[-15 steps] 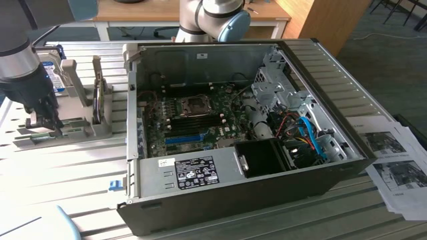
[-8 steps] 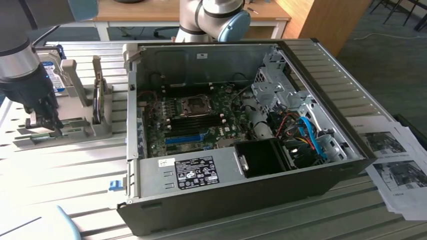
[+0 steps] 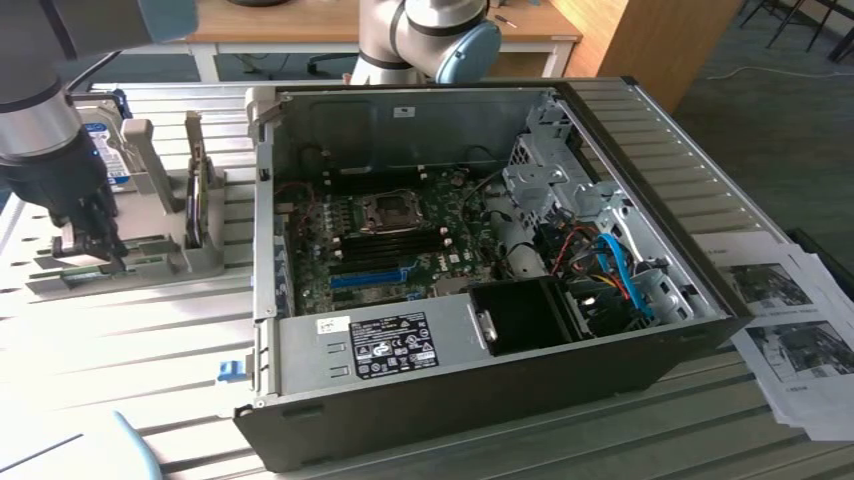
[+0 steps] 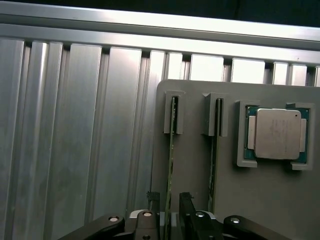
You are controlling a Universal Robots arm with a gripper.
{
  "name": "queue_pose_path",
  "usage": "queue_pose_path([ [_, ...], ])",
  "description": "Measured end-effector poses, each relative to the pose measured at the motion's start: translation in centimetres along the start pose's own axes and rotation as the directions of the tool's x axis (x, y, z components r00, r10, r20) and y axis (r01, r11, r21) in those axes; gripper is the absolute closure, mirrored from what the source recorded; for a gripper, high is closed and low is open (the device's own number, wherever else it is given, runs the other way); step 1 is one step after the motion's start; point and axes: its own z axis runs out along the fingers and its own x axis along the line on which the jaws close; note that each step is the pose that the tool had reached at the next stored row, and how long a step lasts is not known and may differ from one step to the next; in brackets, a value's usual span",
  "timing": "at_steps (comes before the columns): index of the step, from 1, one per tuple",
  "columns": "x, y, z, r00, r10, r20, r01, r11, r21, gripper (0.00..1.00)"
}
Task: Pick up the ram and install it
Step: 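Pick up the ram and move it above insertion slot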
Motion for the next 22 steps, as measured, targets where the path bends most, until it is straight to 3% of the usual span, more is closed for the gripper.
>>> queue_pose_path([
  [10,0.01,-0.11,0.02,1.0000,0.000,0.0000,0.000,1.0000,-0.0001,0.71],
  [13,0.01,-0.11,0.01,1.0000,0.000,0.0000,0.000,1.0000,-0.0001,0.73],
  [14,0.01,-0.11,0.02,1.0000,0.000,0.0000,0.000,1.0000,0.0000,0.80],
  [22,0.00,-0.11,0.09,1.0000,0.000,0.0000,0.000,1.0000,-0.0001,0.80],
])
